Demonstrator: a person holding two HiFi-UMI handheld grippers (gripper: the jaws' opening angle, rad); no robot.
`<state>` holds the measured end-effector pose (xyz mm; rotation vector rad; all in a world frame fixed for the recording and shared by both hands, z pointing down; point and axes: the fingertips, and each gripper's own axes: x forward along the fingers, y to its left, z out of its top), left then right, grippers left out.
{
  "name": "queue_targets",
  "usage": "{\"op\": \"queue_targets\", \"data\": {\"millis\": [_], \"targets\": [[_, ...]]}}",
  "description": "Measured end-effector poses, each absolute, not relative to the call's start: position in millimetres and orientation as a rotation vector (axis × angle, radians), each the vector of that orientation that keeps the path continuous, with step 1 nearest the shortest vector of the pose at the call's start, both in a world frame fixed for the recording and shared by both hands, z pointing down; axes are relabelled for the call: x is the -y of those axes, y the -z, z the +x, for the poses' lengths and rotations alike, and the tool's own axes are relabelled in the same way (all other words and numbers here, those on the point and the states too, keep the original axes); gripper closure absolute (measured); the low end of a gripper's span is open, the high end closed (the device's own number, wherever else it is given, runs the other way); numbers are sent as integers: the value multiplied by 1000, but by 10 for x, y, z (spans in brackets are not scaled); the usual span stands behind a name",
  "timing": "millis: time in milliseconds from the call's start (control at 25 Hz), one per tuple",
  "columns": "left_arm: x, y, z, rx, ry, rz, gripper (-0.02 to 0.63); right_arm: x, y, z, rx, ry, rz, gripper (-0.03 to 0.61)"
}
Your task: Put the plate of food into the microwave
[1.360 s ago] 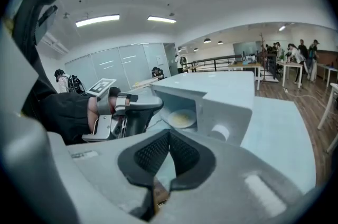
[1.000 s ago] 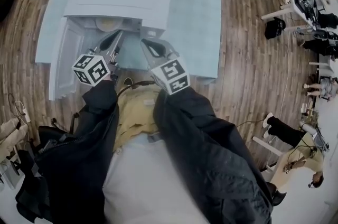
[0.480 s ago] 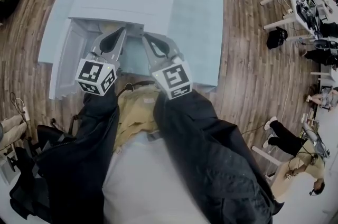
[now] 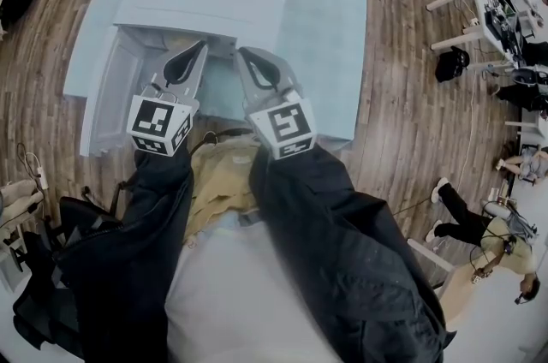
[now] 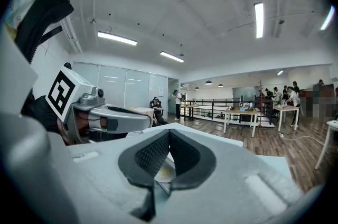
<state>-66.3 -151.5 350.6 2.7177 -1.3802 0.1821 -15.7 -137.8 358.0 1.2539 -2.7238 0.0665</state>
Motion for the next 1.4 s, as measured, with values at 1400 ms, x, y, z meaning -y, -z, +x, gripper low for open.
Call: {"op": "queue_targets", "data": {"millis": [1400], "targets": [[1510,-3754,-644,1384,-265,2691,612,1372,-3720,-37,2662,-108,1330,586]]}}
